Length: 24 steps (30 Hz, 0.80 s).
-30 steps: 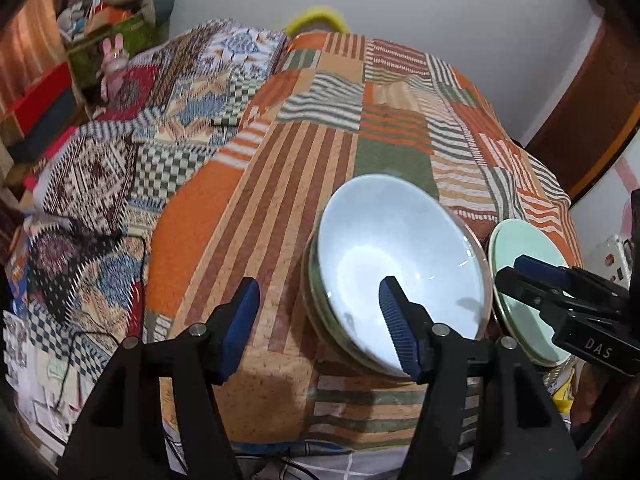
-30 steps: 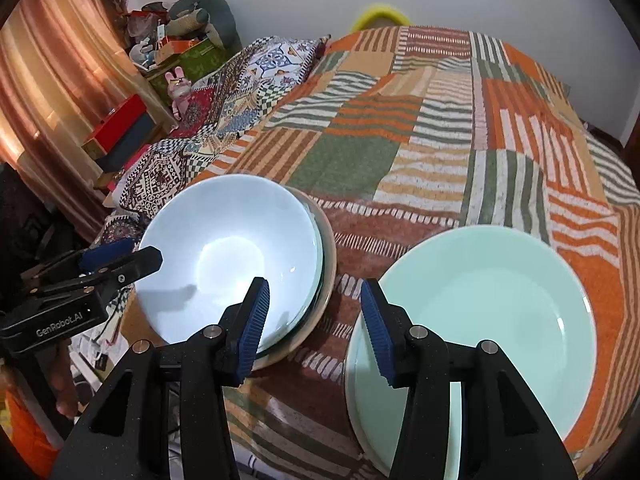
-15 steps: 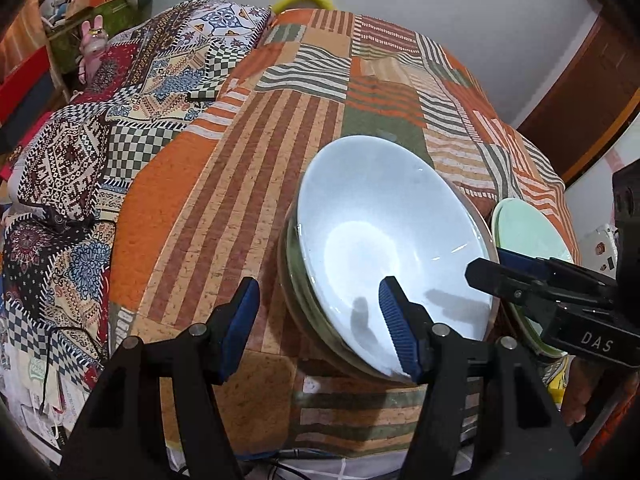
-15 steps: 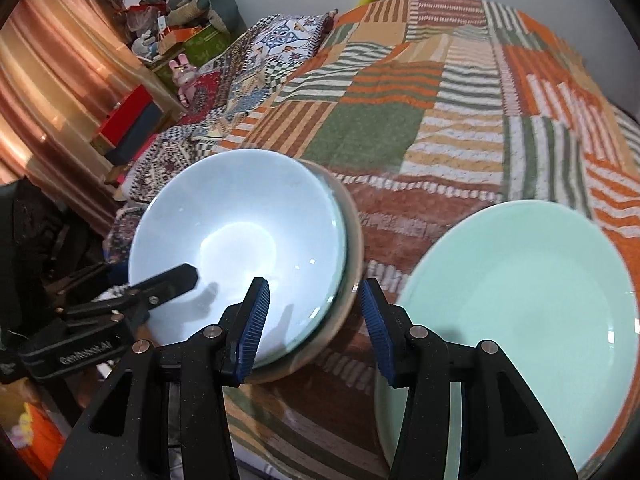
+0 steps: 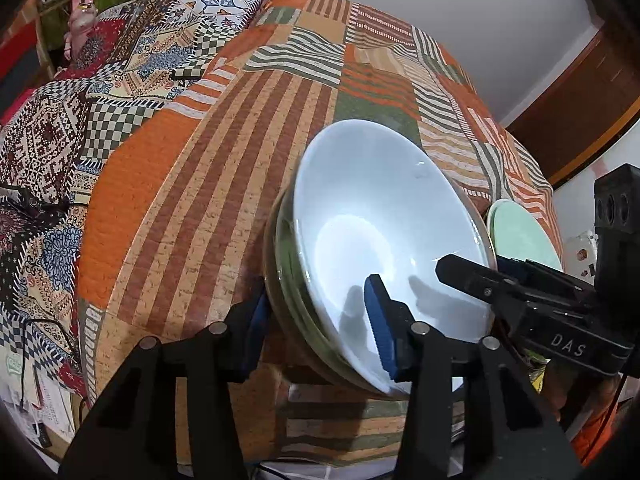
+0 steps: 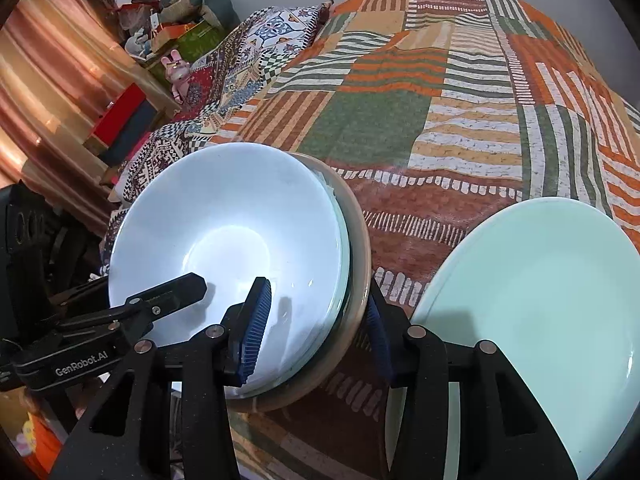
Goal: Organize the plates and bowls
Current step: 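Carry the bowl stack over the plate stack with both tools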
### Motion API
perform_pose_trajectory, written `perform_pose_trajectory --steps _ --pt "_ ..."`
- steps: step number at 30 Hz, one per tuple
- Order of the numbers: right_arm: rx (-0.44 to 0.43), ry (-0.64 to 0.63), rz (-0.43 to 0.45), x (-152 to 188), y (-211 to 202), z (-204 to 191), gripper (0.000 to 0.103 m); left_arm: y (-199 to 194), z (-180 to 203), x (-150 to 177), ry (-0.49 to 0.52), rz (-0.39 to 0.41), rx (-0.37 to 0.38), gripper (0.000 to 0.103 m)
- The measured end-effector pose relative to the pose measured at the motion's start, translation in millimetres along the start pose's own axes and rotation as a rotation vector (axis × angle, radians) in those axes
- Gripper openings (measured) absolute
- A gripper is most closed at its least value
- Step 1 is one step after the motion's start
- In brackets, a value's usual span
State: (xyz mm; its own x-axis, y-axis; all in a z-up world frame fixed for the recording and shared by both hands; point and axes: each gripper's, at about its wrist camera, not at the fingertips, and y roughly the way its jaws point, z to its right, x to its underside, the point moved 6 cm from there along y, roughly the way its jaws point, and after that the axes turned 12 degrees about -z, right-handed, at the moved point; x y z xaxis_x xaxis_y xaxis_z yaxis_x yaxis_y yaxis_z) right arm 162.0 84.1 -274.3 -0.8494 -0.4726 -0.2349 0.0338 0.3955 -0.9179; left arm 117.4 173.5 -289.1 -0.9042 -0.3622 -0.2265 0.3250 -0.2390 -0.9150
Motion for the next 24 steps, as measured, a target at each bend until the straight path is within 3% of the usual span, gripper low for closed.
perform_pose_trajectory --steps 7,24 --pt "0.056 -0.011 -0.008 0 -1 -1 0.039 -5 6 3 0.004 0.010 -0.040 0.046" --pt "0.024 0.022 0.031 2 -24 0 0.036 -38 21 6 0.002 0.067 -0.032 0.046"
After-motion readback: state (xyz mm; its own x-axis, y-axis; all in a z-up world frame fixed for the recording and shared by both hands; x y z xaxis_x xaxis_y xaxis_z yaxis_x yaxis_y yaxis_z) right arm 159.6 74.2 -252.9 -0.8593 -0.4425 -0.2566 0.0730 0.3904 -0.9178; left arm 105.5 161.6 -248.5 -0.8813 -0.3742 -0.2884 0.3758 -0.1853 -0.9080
